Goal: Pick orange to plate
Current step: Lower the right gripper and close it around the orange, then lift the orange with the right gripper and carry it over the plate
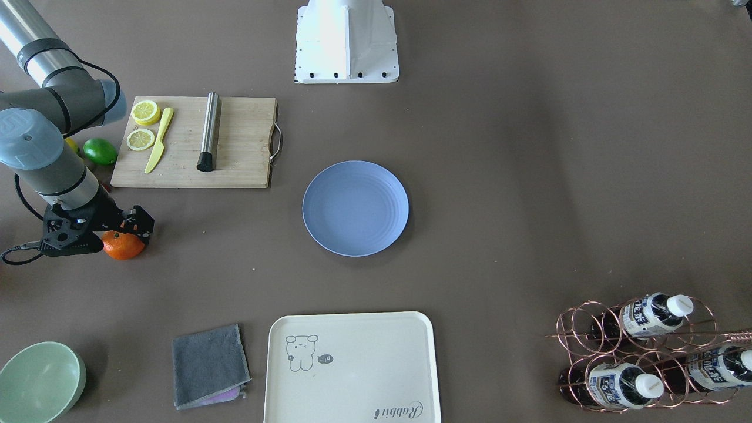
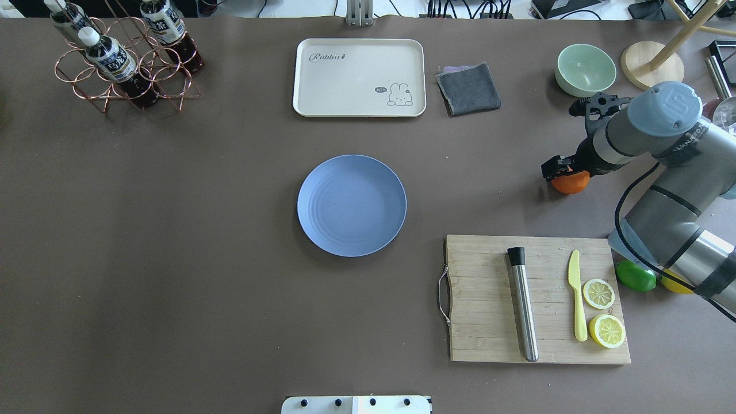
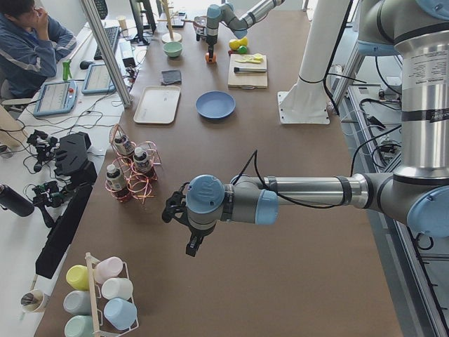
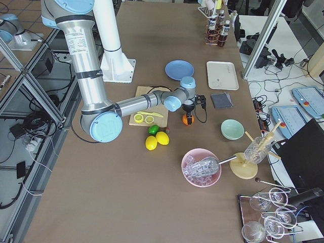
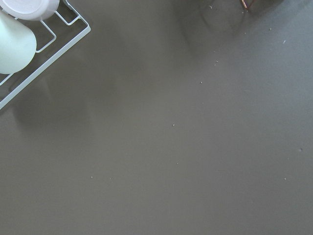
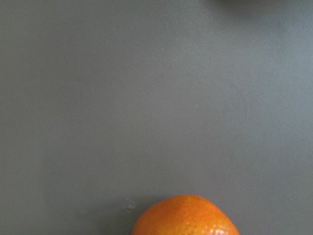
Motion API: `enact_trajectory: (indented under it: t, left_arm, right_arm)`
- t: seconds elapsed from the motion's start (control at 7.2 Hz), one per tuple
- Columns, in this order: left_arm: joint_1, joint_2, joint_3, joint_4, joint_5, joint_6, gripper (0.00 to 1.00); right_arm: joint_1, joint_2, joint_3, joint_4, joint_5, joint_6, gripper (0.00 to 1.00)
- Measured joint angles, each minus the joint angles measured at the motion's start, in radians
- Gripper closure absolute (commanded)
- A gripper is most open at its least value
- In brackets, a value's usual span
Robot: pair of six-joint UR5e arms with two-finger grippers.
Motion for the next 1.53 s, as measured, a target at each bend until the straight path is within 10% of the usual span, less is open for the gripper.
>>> enact_trajectory:
  t: [0.14,0.28,0.69,1.11,1.53]
  left_arm:
    - [0.0,0.0,0.0,0.0,-0.001,0.0,0.02]
    - [0.0,0.0,0.0,0.0,-0.002,0.0,0.02]
    - [0.0,0.002,0.0,-0.001,-0.003,0.001,0.02]
    - [0.003,0.004,0.004,0.009,0.003,0.001,0.02]
    - [0.007,0.013,0.007,0.012,0.007,0.0,0.02]
  right_arm:
    - [-0.005,-0.001,0.0,0.001,-0.002,0.001,0.73]
    - [-0.007,-0.001,0.003,0.003,-0.005,0.019,1.0]
    - [-0.017,0.03,0.082,-0.043,-0.005,0.091,1.0]
    - [-0.079,0.308,0.119,-0.353,-0.007,0.331,1.0]
    - [-0.248,0.531,0.011,-0.401,-0.149,0.633,1.0]
